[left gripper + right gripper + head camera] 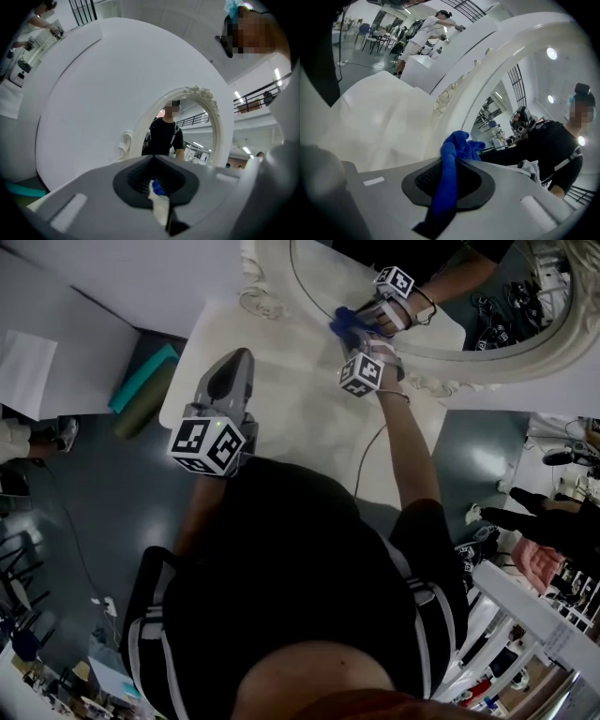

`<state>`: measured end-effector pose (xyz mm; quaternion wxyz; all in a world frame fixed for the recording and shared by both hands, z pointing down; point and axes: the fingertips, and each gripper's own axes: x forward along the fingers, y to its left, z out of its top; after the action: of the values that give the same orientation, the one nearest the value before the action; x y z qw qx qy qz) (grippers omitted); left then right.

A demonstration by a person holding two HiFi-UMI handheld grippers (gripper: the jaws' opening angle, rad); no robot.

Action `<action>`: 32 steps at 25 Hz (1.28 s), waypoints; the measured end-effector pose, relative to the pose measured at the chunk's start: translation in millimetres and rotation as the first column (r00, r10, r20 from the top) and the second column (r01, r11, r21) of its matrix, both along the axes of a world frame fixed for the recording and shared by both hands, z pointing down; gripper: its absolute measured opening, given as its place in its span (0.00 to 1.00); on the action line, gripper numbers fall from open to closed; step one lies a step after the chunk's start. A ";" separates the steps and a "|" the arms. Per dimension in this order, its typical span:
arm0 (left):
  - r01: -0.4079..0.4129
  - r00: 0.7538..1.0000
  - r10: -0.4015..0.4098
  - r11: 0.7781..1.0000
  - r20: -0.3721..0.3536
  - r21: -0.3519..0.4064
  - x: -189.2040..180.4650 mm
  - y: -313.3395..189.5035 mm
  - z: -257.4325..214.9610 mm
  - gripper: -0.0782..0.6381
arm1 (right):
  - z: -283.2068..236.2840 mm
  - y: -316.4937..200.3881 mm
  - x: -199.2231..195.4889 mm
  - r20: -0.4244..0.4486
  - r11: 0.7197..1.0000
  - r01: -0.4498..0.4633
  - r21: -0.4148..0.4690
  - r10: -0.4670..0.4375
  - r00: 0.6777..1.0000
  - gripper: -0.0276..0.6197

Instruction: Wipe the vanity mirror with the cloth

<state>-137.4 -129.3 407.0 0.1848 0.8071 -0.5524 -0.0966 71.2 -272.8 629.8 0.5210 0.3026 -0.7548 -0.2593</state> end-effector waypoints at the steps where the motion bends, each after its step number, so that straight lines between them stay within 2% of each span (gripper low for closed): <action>1: -0.007 1.000 0.007 1.000 0.000 0.003 3.1 -0.6 -0.7 0.12 | 1.2 0.7 5.3 -0.002 1.000 -0.008 -0.014 0.008 1.000 0.13; 4: -0.023 1.000 0.023 1.000 0.002 0.016 10.1 0.7 -5.8 0.12 | 2.6 4.5 12.1 0.003 0.999 -0.022 -0.039 0.022 1.000 0.13; 7: -0.035 0.999 0.035 0.999 0.003 0.027 15.4 1.4 -9.7 0.12 | 2.8 8.5 11.1 0.024 1.000 -0.003 -0.025 0.004 1.000 0.14; 9: -0.043 0.999 0.043 0.998 0.002 0.035 19.8 0.5 -11.7 0.12 | -5.3 13.3 8.9 0.094 1.000 0.005 0.008 -0.006 0.996 0.14; 11: -0.054 0.999 0.054 0.998 0.000 0.042 24.5 -1.4 -14.0 0.12 | -27.4 21.0 5.2 0.223 0.998 -0.006 0.062 -0.008 0.975 0.14; 13: -0.066 0.998 0.066 0.997 0.000 0.048 28.5 -3.3 -16.9 0.12 | -62.5 29.4 2.7 0.376 0.991 -0.048 0.128 -0.003 0.927 0.14; 14: -0.071 0.997 0.071 0.996 0.001 0.051 30.2 -4.3 -18.5 0.12 | -83.5 32.9 3.2 0.453 0.984 -0.082 0.158 0.001 0.891 0.14; 16: -0.079 0.997 0.079 0.995 0.004 0.060 34.0 -6.4 -22.2 0.12 | -131.5 38.5 9.8 0.605 0.964 -0.168 0.209 0.008 0.796 0.14; 19: -0.090 0.996 0.090 0.993 0.008 0.075 40.5 -9.0 -28.5 0.12 | -220.4 46.9 28.8 0.791 0.919 -0.297 0.258 -0.025 0.611 0.14; 20: -0.093 0.996 0.093 0.993 0.008 0.078 42.0 -9.5 -30.1 0.12 | -250.2 49.4 38.0 0.823 0.898 -0.340 0.279 -0.041 0.567 0.14; 23: -0.101 0.995 0.100 0.991 0.009 0.084 42.6 -11.3 -32.5 0.12 | -340.7 57.1 66.8 0.873 0.807 -0.474 0.352 -0.101 0.477 0.14; 25: -0.102 0.995 0.101 0.991 0.006 0.086 41.2 -11.3 -33.2 0.12 | -394.2 63.5 85.8 0.891 0.743 -0.548 0.383 -0.141 0.432 0.14; 28: -0.100 0.995 0.101 0.991 -0.001 0.088 42.7 -8.2 -33.7 0.12 | -448.8 71.0 119.0 0.908 0.670 -0.629 0.394 -0.180 0.378 0.14; 30: -0.101 0.995 0.102 0.991 -0.002 0.089 44.1 -7.6 -33.5 0.12 | -468.5 70.1 137.8 0.908 0.626 -0.668 0.402 -0.178 0.379 0.14; 32: -0.103 0.995 0.104 0.991 -0.002 0.089 43.4 -9.2 -33.2 0.12 | -476.0 61.8 147.9 0.910 0.607 -0.689 0.395 -0.158 0.383 0.14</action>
<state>-94.0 -138.5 373.8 0.1551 0.8418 -0.5042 -0.1140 219.1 -211.0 153.8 -0.0921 0.7042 -0.6621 -0.2392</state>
